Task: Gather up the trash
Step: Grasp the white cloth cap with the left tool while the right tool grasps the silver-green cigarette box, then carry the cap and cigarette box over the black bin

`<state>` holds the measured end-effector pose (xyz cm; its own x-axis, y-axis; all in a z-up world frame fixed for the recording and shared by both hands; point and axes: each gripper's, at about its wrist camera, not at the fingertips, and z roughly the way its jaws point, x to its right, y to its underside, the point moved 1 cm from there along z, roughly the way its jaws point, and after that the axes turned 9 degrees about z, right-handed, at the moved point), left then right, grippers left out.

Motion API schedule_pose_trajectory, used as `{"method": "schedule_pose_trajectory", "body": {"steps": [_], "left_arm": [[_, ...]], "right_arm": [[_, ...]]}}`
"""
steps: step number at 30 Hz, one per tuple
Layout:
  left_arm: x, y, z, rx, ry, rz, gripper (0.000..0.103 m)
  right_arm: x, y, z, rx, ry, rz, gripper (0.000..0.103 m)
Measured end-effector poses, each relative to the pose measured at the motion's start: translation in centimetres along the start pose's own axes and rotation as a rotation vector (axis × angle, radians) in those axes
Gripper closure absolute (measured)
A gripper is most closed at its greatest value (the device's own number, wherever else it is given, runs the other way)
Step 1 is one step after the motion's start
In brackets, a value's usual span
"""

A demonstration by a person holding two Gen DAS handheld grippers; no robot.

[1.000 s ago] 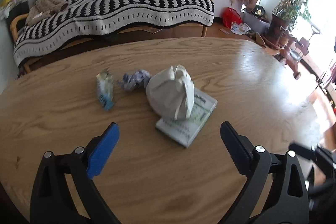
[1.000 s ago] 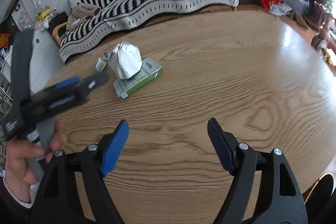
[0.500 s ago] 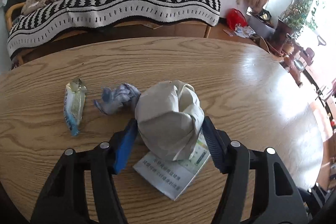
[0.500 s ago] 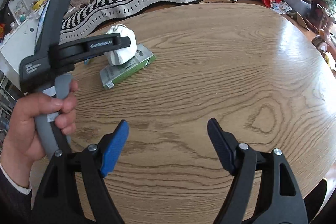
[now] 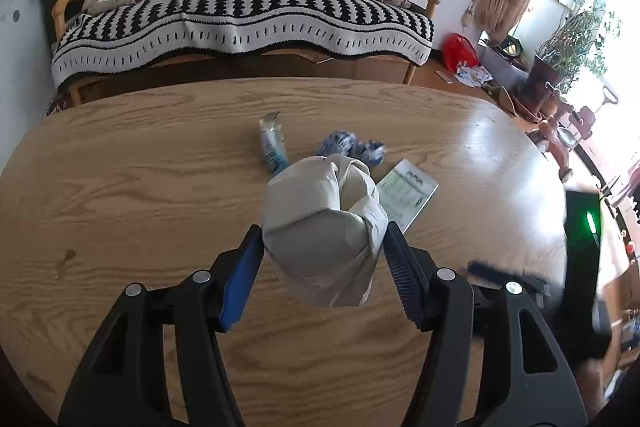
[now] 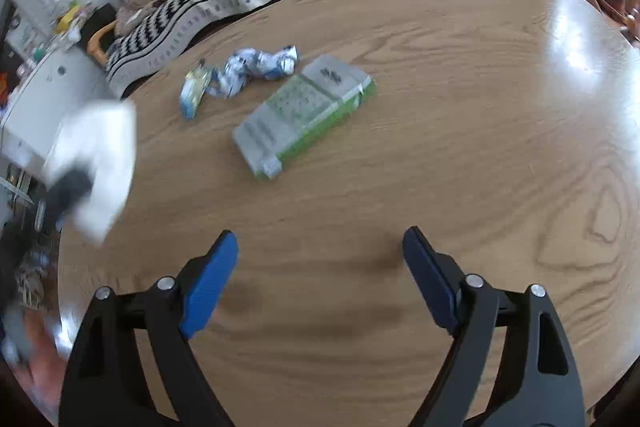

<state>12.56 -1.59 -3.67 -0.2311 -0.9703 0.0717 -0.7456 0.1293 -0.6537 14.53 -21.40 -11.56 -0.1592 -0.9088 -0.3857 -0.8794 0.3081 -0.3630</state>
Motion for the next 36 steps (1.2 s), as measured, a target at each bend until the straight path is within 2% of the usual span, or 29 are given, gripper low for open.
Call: {"method": "schedule_pose_trajectory", "body": {"steps": [5,9,13,16,17,19,21,23,30,36], "left_arm": [[-2.5,1.0,0.2,-0.038,-0.020,-0.033,0.043],[-4.5,1.0,0.2,-0.048,-0.009,-0.094,0.043],[-5.0,1.0,0.4,-0.059,-0.002,-0.113,0.043],[-5.2,0.9,0.7,-0.067,0.014,-0.120,0.043],[-5.3,0.9,0.8,-0.070,0.014,-0.118,0.043],[-5.0,1.0,0.9,-0.079,0.018,-0.109,0.043],[-4.6,1.0,1.0,-0.083,0.020,-0.099,0.043],[-4.1,1.0,0.9,-0.079,0.021,-0.088,0.043],[-0.8,0.3,1.0,-0.073,0.044,-0.032,0.043],[4.4,-0.4,2.0,-0.076,0.085,0.037,0.043]], "right_arm": [[-2.3,-3.7,2.6,-0.026,0.048,0.102,0.017],[-4.1,-6.6,4.6,-0.058,0.089,0.197,0.012],[-6.6,-7.5,6.4,-0.030,0.246,0.091,0.011],[-7.2,-6.8,6.7,-0.001,0.305,0.021,0.011],[-7.3,-6.5,6.7,0.011,0.315,-0.003,0.014],[-7.1,-5.8,6.1,0.043,0.322,-0.033,0.027],[-6.6,-5.4,5.6,0.048,0.307,-0.050,0.040],[-5.7,-5.0,4.7,0.040,0.279,-0.069,0.044],[-0.4,-3.0,0.6,0.052,0.240,-0.044,0.045],[6.8,-1.1,-6.0,0.103,0.232,0.001,0.045]]}}
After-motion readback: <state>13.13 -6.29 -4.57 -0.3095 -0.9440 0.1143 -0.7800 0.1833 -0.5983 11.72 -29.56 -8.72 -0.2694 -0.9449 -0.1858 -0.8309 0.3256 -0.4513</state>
